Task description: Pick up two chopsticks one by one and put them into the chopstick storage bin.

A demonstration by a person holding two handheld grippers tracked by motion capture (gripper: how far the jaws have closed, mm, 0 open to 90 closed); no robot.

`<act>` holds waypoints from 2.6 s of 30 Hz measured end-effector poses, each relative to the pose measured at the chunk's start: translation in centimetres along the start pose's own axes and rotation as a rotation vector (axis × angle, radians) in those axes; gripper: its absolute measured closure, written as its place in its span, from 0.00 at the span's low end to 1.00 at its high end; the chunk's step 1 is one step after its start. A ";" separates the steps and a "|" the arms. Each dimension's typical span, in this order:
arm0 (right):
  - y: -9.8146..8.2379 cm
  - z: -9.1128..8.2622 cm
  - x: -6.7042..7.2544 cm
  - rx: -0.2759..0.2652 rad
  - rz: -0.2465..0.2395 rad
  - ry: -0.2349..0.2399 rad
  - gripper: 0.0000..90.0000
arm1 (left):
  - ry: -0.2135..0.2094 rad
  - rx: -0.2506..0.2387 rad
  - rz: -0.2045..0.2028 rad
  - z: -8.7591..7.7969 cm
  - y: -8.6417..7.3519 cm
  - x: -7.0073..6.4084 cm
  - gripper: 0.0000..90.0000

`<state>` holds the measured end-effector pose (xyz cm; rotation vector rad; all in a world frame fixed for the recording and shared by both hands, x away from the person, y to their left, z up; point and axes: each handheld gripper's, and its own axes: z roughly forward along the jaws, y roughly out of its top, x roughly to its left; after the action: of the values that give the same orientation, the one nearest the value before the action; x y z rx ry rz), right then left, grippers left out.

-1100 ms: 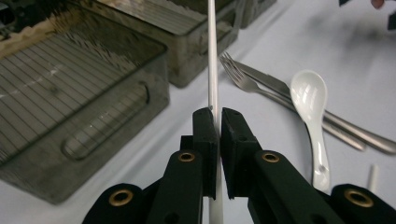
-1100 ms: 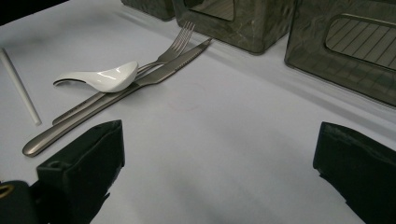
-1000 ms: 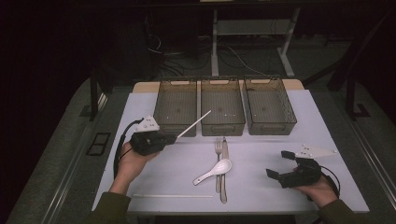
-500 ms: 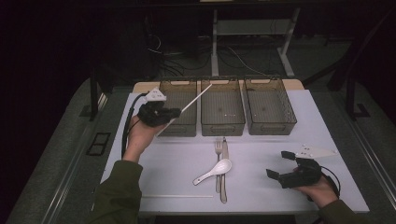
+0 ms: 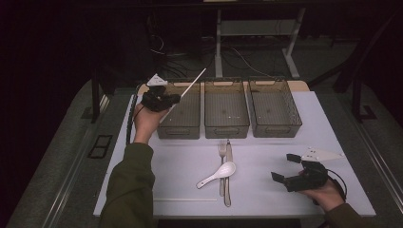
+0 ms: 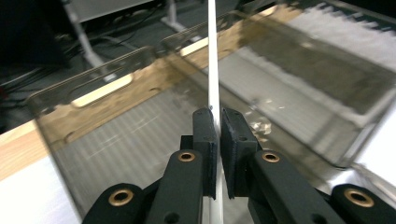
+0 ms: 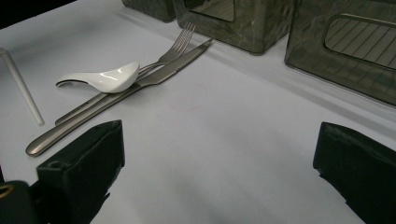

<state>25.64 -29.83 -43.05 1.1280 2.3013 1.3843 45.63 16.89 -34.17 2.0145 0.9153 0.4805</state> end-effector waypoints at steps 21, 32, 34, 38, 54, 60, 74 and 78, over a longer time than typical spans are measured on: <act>0.0 -0.1 0.1 0.000 -0.006 0.003 0.02 | 0.082 0.167 -0.084 3.4 -2.5 0.6 0.93; 0.0 -0.1 0.0 0.000 -0.005 0.002 0.02 | 0.090 0.172 -0.092 3.6 -3.0 0.7 0.89; 0.0 -0.1 0.1 0.000 -0.006 0.002 0.02 | 0.092 0.169 -0.095 3.5 -3.1 0.7 0.87; 0.0 -0.1 0.0 -0.001 -0.005 0.003 0.02 | 0.087 0.152 -0.096 3.3 -2.9 0.7 0.82; 0.0 -0.1 0.1 0.000 -0.006 0.002 0.02 | -0.058 0.061 -0.029 0.5 -2.3 -1.0 0.52; 0.0 -0.1 0.1 -0.001 -0.004 0.001 0.02 | -0.128 0.048 0.020 -1.3 -2.7 -2.8 0.43; 0.0 -0.1 0.1 0.000 -0.003 0.001 0.02 | -0.210 0.028 0.128 -5.6 -6.1 -6.9 0.41; 0.0 0.0 0.2 0.002 -0.002 0.001 0.02 | -0.234 0.015 0.139 -6.5 -7.4 -7.7 0.41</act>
<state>25.50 -29.75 -43.01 1.1260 2.3045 1.3823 33.36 17.38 -36.59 2.1045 0.6407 0.3052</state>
